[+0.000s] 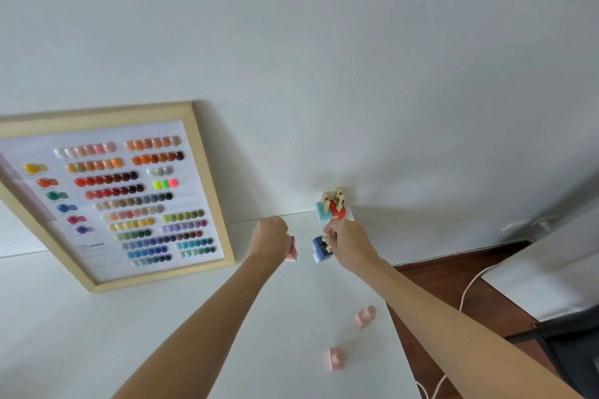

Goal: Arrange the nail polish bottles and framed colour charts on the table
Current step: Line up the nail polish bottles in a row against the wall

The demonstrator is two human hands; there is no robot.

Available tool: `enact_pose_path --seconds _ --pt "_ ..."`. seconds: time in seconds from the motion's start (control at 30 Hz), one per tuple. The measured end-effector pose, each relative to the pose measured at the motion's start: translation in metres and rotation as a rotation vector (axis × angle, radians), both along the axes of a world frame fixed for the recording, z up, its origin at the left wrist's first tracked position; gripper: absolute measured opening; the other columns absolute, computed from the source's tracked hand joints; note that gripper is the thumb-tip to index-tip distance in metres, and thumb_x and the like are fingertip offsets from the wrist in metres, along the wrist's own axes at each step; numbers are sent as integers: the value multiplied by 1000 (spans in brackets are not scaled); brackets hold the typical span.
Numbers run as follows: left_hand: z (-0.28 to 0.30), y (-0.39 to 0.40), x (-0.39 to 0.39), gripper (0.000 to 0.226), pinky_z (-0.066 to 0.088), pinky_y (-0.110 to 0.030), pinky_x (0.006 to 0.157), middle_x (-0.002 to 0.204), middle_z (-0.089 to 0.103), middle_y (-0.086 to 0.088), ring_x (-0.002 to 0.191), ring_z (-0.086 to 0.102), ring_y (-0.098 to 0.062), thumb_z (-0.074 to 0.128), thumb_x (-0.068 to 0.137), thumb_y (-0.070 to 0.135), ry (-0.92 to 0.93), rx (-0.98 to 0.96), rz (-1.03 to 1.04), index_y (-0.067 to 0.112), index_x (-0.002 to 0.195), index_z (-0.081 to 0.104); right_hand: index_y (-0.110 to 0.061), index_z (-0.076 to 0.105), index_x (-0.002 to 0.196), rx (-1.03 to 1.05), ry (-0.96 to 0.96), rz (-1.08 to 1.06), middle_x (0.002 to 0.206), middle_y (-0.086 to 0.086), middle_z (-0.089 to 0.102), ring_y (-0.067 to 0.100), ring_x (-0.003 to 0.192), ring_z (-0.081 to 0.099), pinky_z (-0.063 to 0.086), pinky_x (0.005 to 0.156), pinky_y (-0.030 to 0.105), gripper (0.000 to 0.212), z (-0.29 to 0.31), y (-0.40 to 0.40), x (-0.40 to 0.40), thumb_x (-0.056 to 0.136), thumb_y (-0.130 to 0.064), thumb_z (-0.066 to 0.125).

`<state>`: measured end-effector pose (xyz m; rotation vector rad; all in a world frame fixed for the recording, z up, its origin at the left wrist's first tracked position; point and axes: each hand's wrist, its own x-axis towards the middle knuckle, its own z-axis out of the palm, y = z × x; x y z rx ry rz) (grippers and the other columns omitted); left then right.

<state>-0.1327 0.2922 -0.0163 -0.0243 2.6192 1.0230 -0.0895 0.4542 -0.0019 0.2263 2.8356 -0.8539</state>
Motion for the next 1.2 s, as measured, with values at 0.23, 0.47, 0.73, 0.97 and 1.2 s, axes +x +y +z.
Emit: enact_pose_path --seconds 0.23,0.47,0.73,0.97,1.2 --pt "-7 23 -38 20 29 -28 58 74 34 -10 71 24 -26 51 77 -4 44 -175 -7 10 67 41 3 65 104 -59 32 -9 107 22 65 37 103 59 47 87 40 22 -12 -4 -58 90 -4 49" --pt "-25 34 -69 28 49 -41 56 82 62 -26 84 59 -45 55 78 -5 24 -110 99 7 56 42 13 63 89 -41 -31 -51 86 27 65 39 75 59 38 49 26 19 -20 -8 -90 80 10 46" --pt "-40 50 -84 34 38 -29 50 58 44 -5 60 46 -29 51 81 0 39 -100 146 13 52 37 -8 57 75 120 -24 -40 79 13 60 22 80 38 32 67 29 22 -23 -10 -105 85 6 43" --pt "-46 55 -88 29 28 -23 44 60 42 -5 59 39 -27 49 78 -1 27 -23 212 10 54 36 -7 50 70 107 -32 -21 69 9 49 22 67 38 27 53 27 20 -30 -11 -108 84 6 44" --pt "-46 54 -91 11 49 -29 70 71 58 -1 74 52 -23 67 80 16 -43 152 259 13 71 62 3 58 74 -24 28 -68 73 17 60 24 72 41 32 57 30 16 -38 -9 -110 82 5 44"
